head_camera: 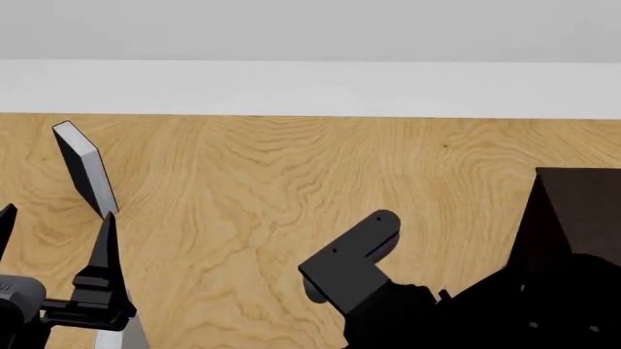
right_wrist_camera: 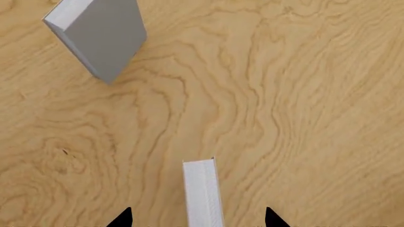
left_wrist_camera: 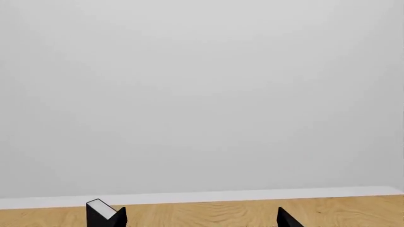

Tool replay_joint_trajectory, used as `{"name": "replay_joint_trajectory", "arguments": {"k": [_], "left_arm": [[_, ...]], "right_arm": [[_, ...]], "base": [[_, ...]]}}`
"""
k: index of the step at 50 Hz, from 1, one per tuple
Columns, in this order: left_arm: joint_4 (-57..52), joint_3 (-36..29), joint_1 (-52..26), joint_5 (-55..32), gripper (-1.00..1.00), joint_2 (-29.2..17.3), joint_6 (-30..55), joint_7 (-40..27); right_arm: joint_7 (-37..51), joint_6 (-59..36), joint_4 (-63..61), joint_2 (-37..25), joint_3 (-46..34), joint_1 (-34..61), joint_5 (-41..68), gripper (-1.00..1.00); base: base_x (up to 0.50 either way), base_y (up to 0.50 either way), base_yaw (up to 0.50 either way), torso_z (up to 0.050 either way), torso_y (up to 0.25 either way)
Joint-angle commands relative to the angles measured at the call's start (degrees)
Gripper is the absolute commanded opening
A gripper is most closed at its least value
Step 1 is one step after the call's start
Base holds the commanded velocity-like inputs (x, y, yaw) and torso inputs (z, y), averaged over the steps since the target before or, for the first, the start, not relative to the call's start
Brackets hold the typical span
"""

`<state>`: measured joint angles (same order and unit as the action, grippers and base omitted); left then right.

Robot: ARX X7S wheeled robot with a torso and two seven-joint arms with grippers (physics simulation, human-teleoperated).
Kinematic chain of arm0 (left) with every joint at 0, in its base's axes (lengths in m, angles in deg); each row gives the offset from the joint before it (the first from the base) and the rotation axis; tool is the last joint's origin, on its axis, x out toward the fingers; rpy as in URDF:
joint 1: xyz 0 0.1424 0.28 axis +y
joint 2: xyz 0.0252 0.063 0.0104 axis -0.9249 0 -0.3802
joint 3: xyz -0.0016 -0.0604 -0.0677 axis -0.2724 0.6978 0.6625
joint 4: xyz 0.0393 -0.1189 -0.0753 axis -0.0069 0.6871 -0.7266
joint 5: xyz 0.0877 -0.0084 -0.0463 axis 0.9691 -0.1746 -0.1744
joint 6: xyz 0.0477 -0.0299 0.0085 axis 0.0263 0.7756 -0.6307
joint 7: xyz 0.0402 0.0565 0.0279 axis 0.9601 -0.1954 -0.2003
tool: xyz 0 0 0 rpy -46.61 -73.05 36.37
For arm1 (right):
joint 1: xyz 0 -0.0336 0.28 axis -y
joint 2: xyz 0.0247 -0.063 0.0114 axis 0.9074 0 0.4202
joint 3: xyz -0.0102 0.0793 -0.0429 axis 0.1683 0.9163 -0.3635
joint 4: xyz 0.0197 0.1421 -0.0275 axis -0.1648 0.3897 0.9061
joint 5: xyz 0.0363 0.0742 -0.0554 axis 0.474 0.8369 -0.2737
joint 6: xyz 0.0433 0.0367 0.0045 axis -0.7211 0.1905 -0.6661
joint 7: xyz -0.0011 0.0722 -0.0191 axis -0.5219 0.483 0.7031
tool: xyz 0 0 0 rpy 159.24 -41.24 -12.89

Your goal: Pick up the book on the right and place it on the cabinet shelf.

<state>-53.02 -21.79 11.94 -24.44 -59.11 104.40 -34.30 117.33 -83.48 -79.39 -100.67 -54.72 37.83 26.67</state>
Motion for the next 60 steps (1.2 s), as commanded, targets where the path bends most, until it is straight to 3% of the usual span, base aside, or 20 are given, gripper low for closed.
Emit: {"name": "replay_joint_trajectory", "arguments": {"k": [1,32,60], "left_arm": [[0.50,0.01,-0.16,-0.49,1.00,-0.28,-0.32,-0.08],[-1.01,-0.03,0.08,-2.16,1.00,-1.21,0.38,-0.85],[-0.96,-0.77,0.11,-2.49,1.00,-1.83,0.12,-1.38]], "right_arm": [[-6.63,1.35,2.76,1.53,-5.40,0.50,-8.00,1.00],[-15.74,4.81,10.38,5.83,-16.67,2.56,-17.60,1.00],[-19.62,8.75,13.32,6.13,-20.57,0.89,-20.87,1.00]], "base": [[0.00,0.00,0.00,0.000,0.000],[0.00,0.00,0.00,0.000,0.000],[0.00,0.00,0.00,0.000,0.000]]}}
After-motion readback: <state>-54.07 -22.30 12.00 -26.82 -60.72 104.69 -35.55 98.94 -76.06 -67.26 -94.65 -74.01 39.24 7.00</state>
